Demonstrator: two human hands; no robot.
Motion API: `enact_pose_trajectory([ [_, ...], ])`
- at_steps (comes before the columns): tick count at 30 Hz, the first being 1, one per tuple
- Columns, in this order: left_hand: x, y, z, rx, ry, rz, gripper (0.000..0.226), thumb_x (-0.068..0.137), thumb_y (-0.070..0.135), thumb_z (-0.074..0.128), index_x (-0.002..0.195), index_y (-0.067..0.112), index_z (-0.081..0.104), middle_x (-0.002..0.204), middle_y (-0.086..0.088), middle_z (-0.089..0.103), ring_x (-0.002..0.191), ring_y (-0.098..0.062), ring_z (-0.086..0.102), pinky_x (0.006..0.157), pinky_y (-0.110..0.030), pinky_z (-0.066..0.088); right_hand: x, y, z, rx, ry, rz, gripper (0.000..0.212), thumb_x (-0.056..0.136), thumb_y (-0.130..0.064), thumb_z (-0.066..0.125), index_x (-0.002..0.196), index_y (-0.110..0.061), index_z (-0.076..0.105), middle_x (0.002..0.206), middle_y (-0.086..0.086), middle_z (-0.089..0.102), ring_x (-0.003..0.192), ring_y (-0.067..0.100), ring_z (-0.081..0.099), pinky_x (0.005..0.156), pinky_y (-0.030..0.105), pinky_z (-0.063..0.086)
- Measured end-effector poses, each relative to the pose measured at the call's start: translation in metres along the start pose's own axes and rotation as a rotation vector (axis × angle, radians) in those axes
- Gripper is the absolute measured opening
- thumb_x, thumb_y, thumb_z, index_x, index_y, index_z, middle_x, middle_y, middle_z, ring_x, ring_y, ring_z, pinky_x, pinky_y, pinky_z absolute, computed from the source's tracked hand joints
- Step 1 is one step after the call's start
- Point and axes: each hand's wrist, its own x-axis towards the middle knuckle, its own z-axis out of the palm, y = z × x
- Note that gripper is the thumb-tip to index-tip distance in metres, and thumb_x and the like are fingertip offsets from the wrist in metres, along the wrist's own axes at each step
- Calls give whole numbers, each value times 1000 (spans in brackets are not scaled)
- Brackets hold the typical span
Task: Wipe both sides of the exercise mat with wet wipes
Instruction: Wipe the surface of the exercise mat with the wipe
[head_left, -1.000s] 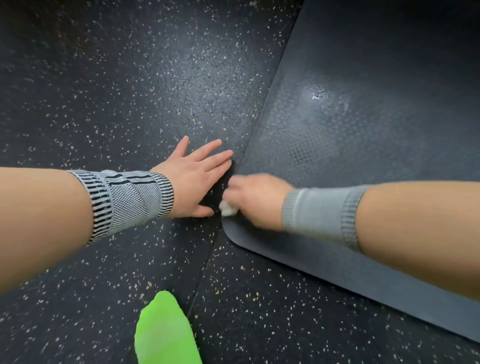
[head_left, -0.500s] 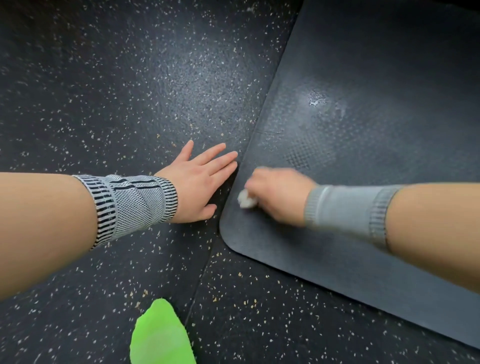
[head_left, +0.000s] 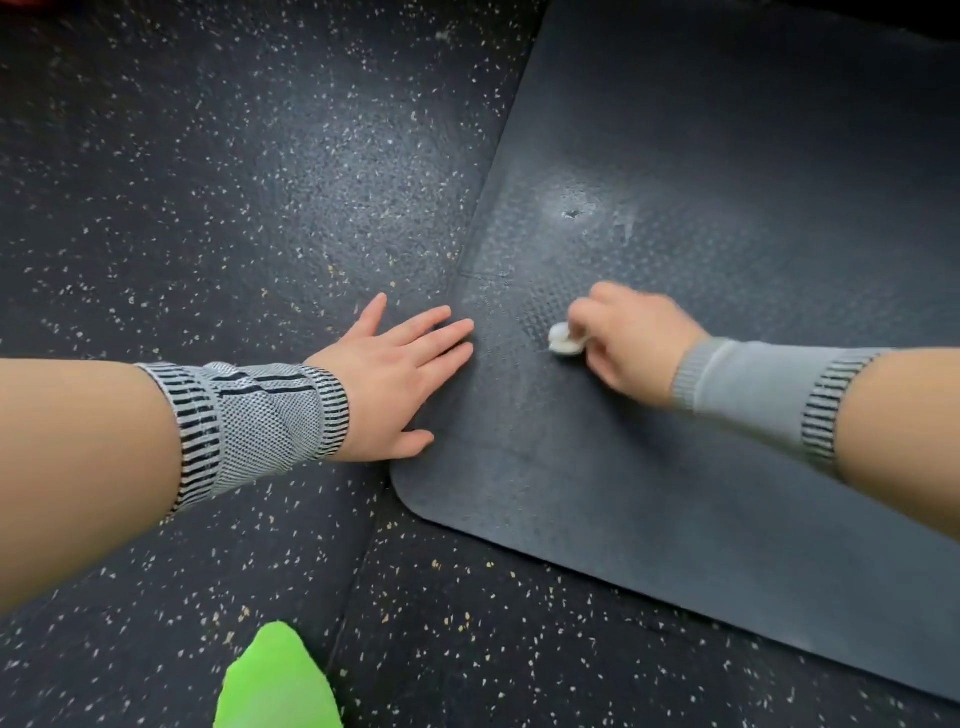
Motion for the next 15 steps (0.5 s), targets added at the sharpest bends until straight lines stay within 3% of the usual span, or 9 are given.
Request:
enact_pose_trajectory([
  [3,3,1,-5,2,-9,-16,92,93,63,39,155,20,-14,161,2,-23,149,-19,-18,117,-62,2,-12,7,1,16,18,61,22,83,-16,52,105,-15,55,105,10,51,89,36,58,73,39,46],
  [5,6,2,-7,3,-16,-28,91,93,63,39,155,21,-13,162,2,-21,150,-19,-16,117,-63,3,-39,-17,12,75,-66,-141,22,80,-17,48,100,-21,55,96,7,53,74,34,59,62,32,46],
  [7,8,3,-8,2,-18,-41,89,93,63,38,155,23,-12,162,2,-21,150,-19,-15,117,-63,3,-61,-30,18,150,-168,-358,20,73,-19,41,91,-23,49,80,3,53,50,26,54,46,23,35],
  [9,11,5,-9,15,-12,-44,87,94,62,37,155,24,-11,162,2,-20,150,-20,-17,117,-63,2,-56,-13,19,103,-143,-436,19,72,-20,38,84,-20,52,75,4,53,45,25,52,41,21,32],
  [12,14,8,-9,39,-7,-44,85,94,62,35,155,24,-11,162,3,-20,149,-22,-19,117,-64,1,-28,30,1,-18,-1,-117,20,79,-18,47,94,-12,58,92,10,55,71,34,61,57,34,45],
  [13,15,9,-10,43,-5,-47,85,95,62,34,155,24,-11,162,2,-20,149,-22,-19,117,-64,1,-23,43,-2,-34,43,21,21,81,-19,51,100,-12,57,98,11,54,80,35,61,64,37,45],
  [15,17,9,-12,45,6,-58,83,95,62,33,155,25,-10,162,2,-19,149,-21,-18,117,-64,4,-27,41,-1,3,54,123,22,83,-19,54,104,-14,55,104,10,54,89,35,59,71,38,43],
])
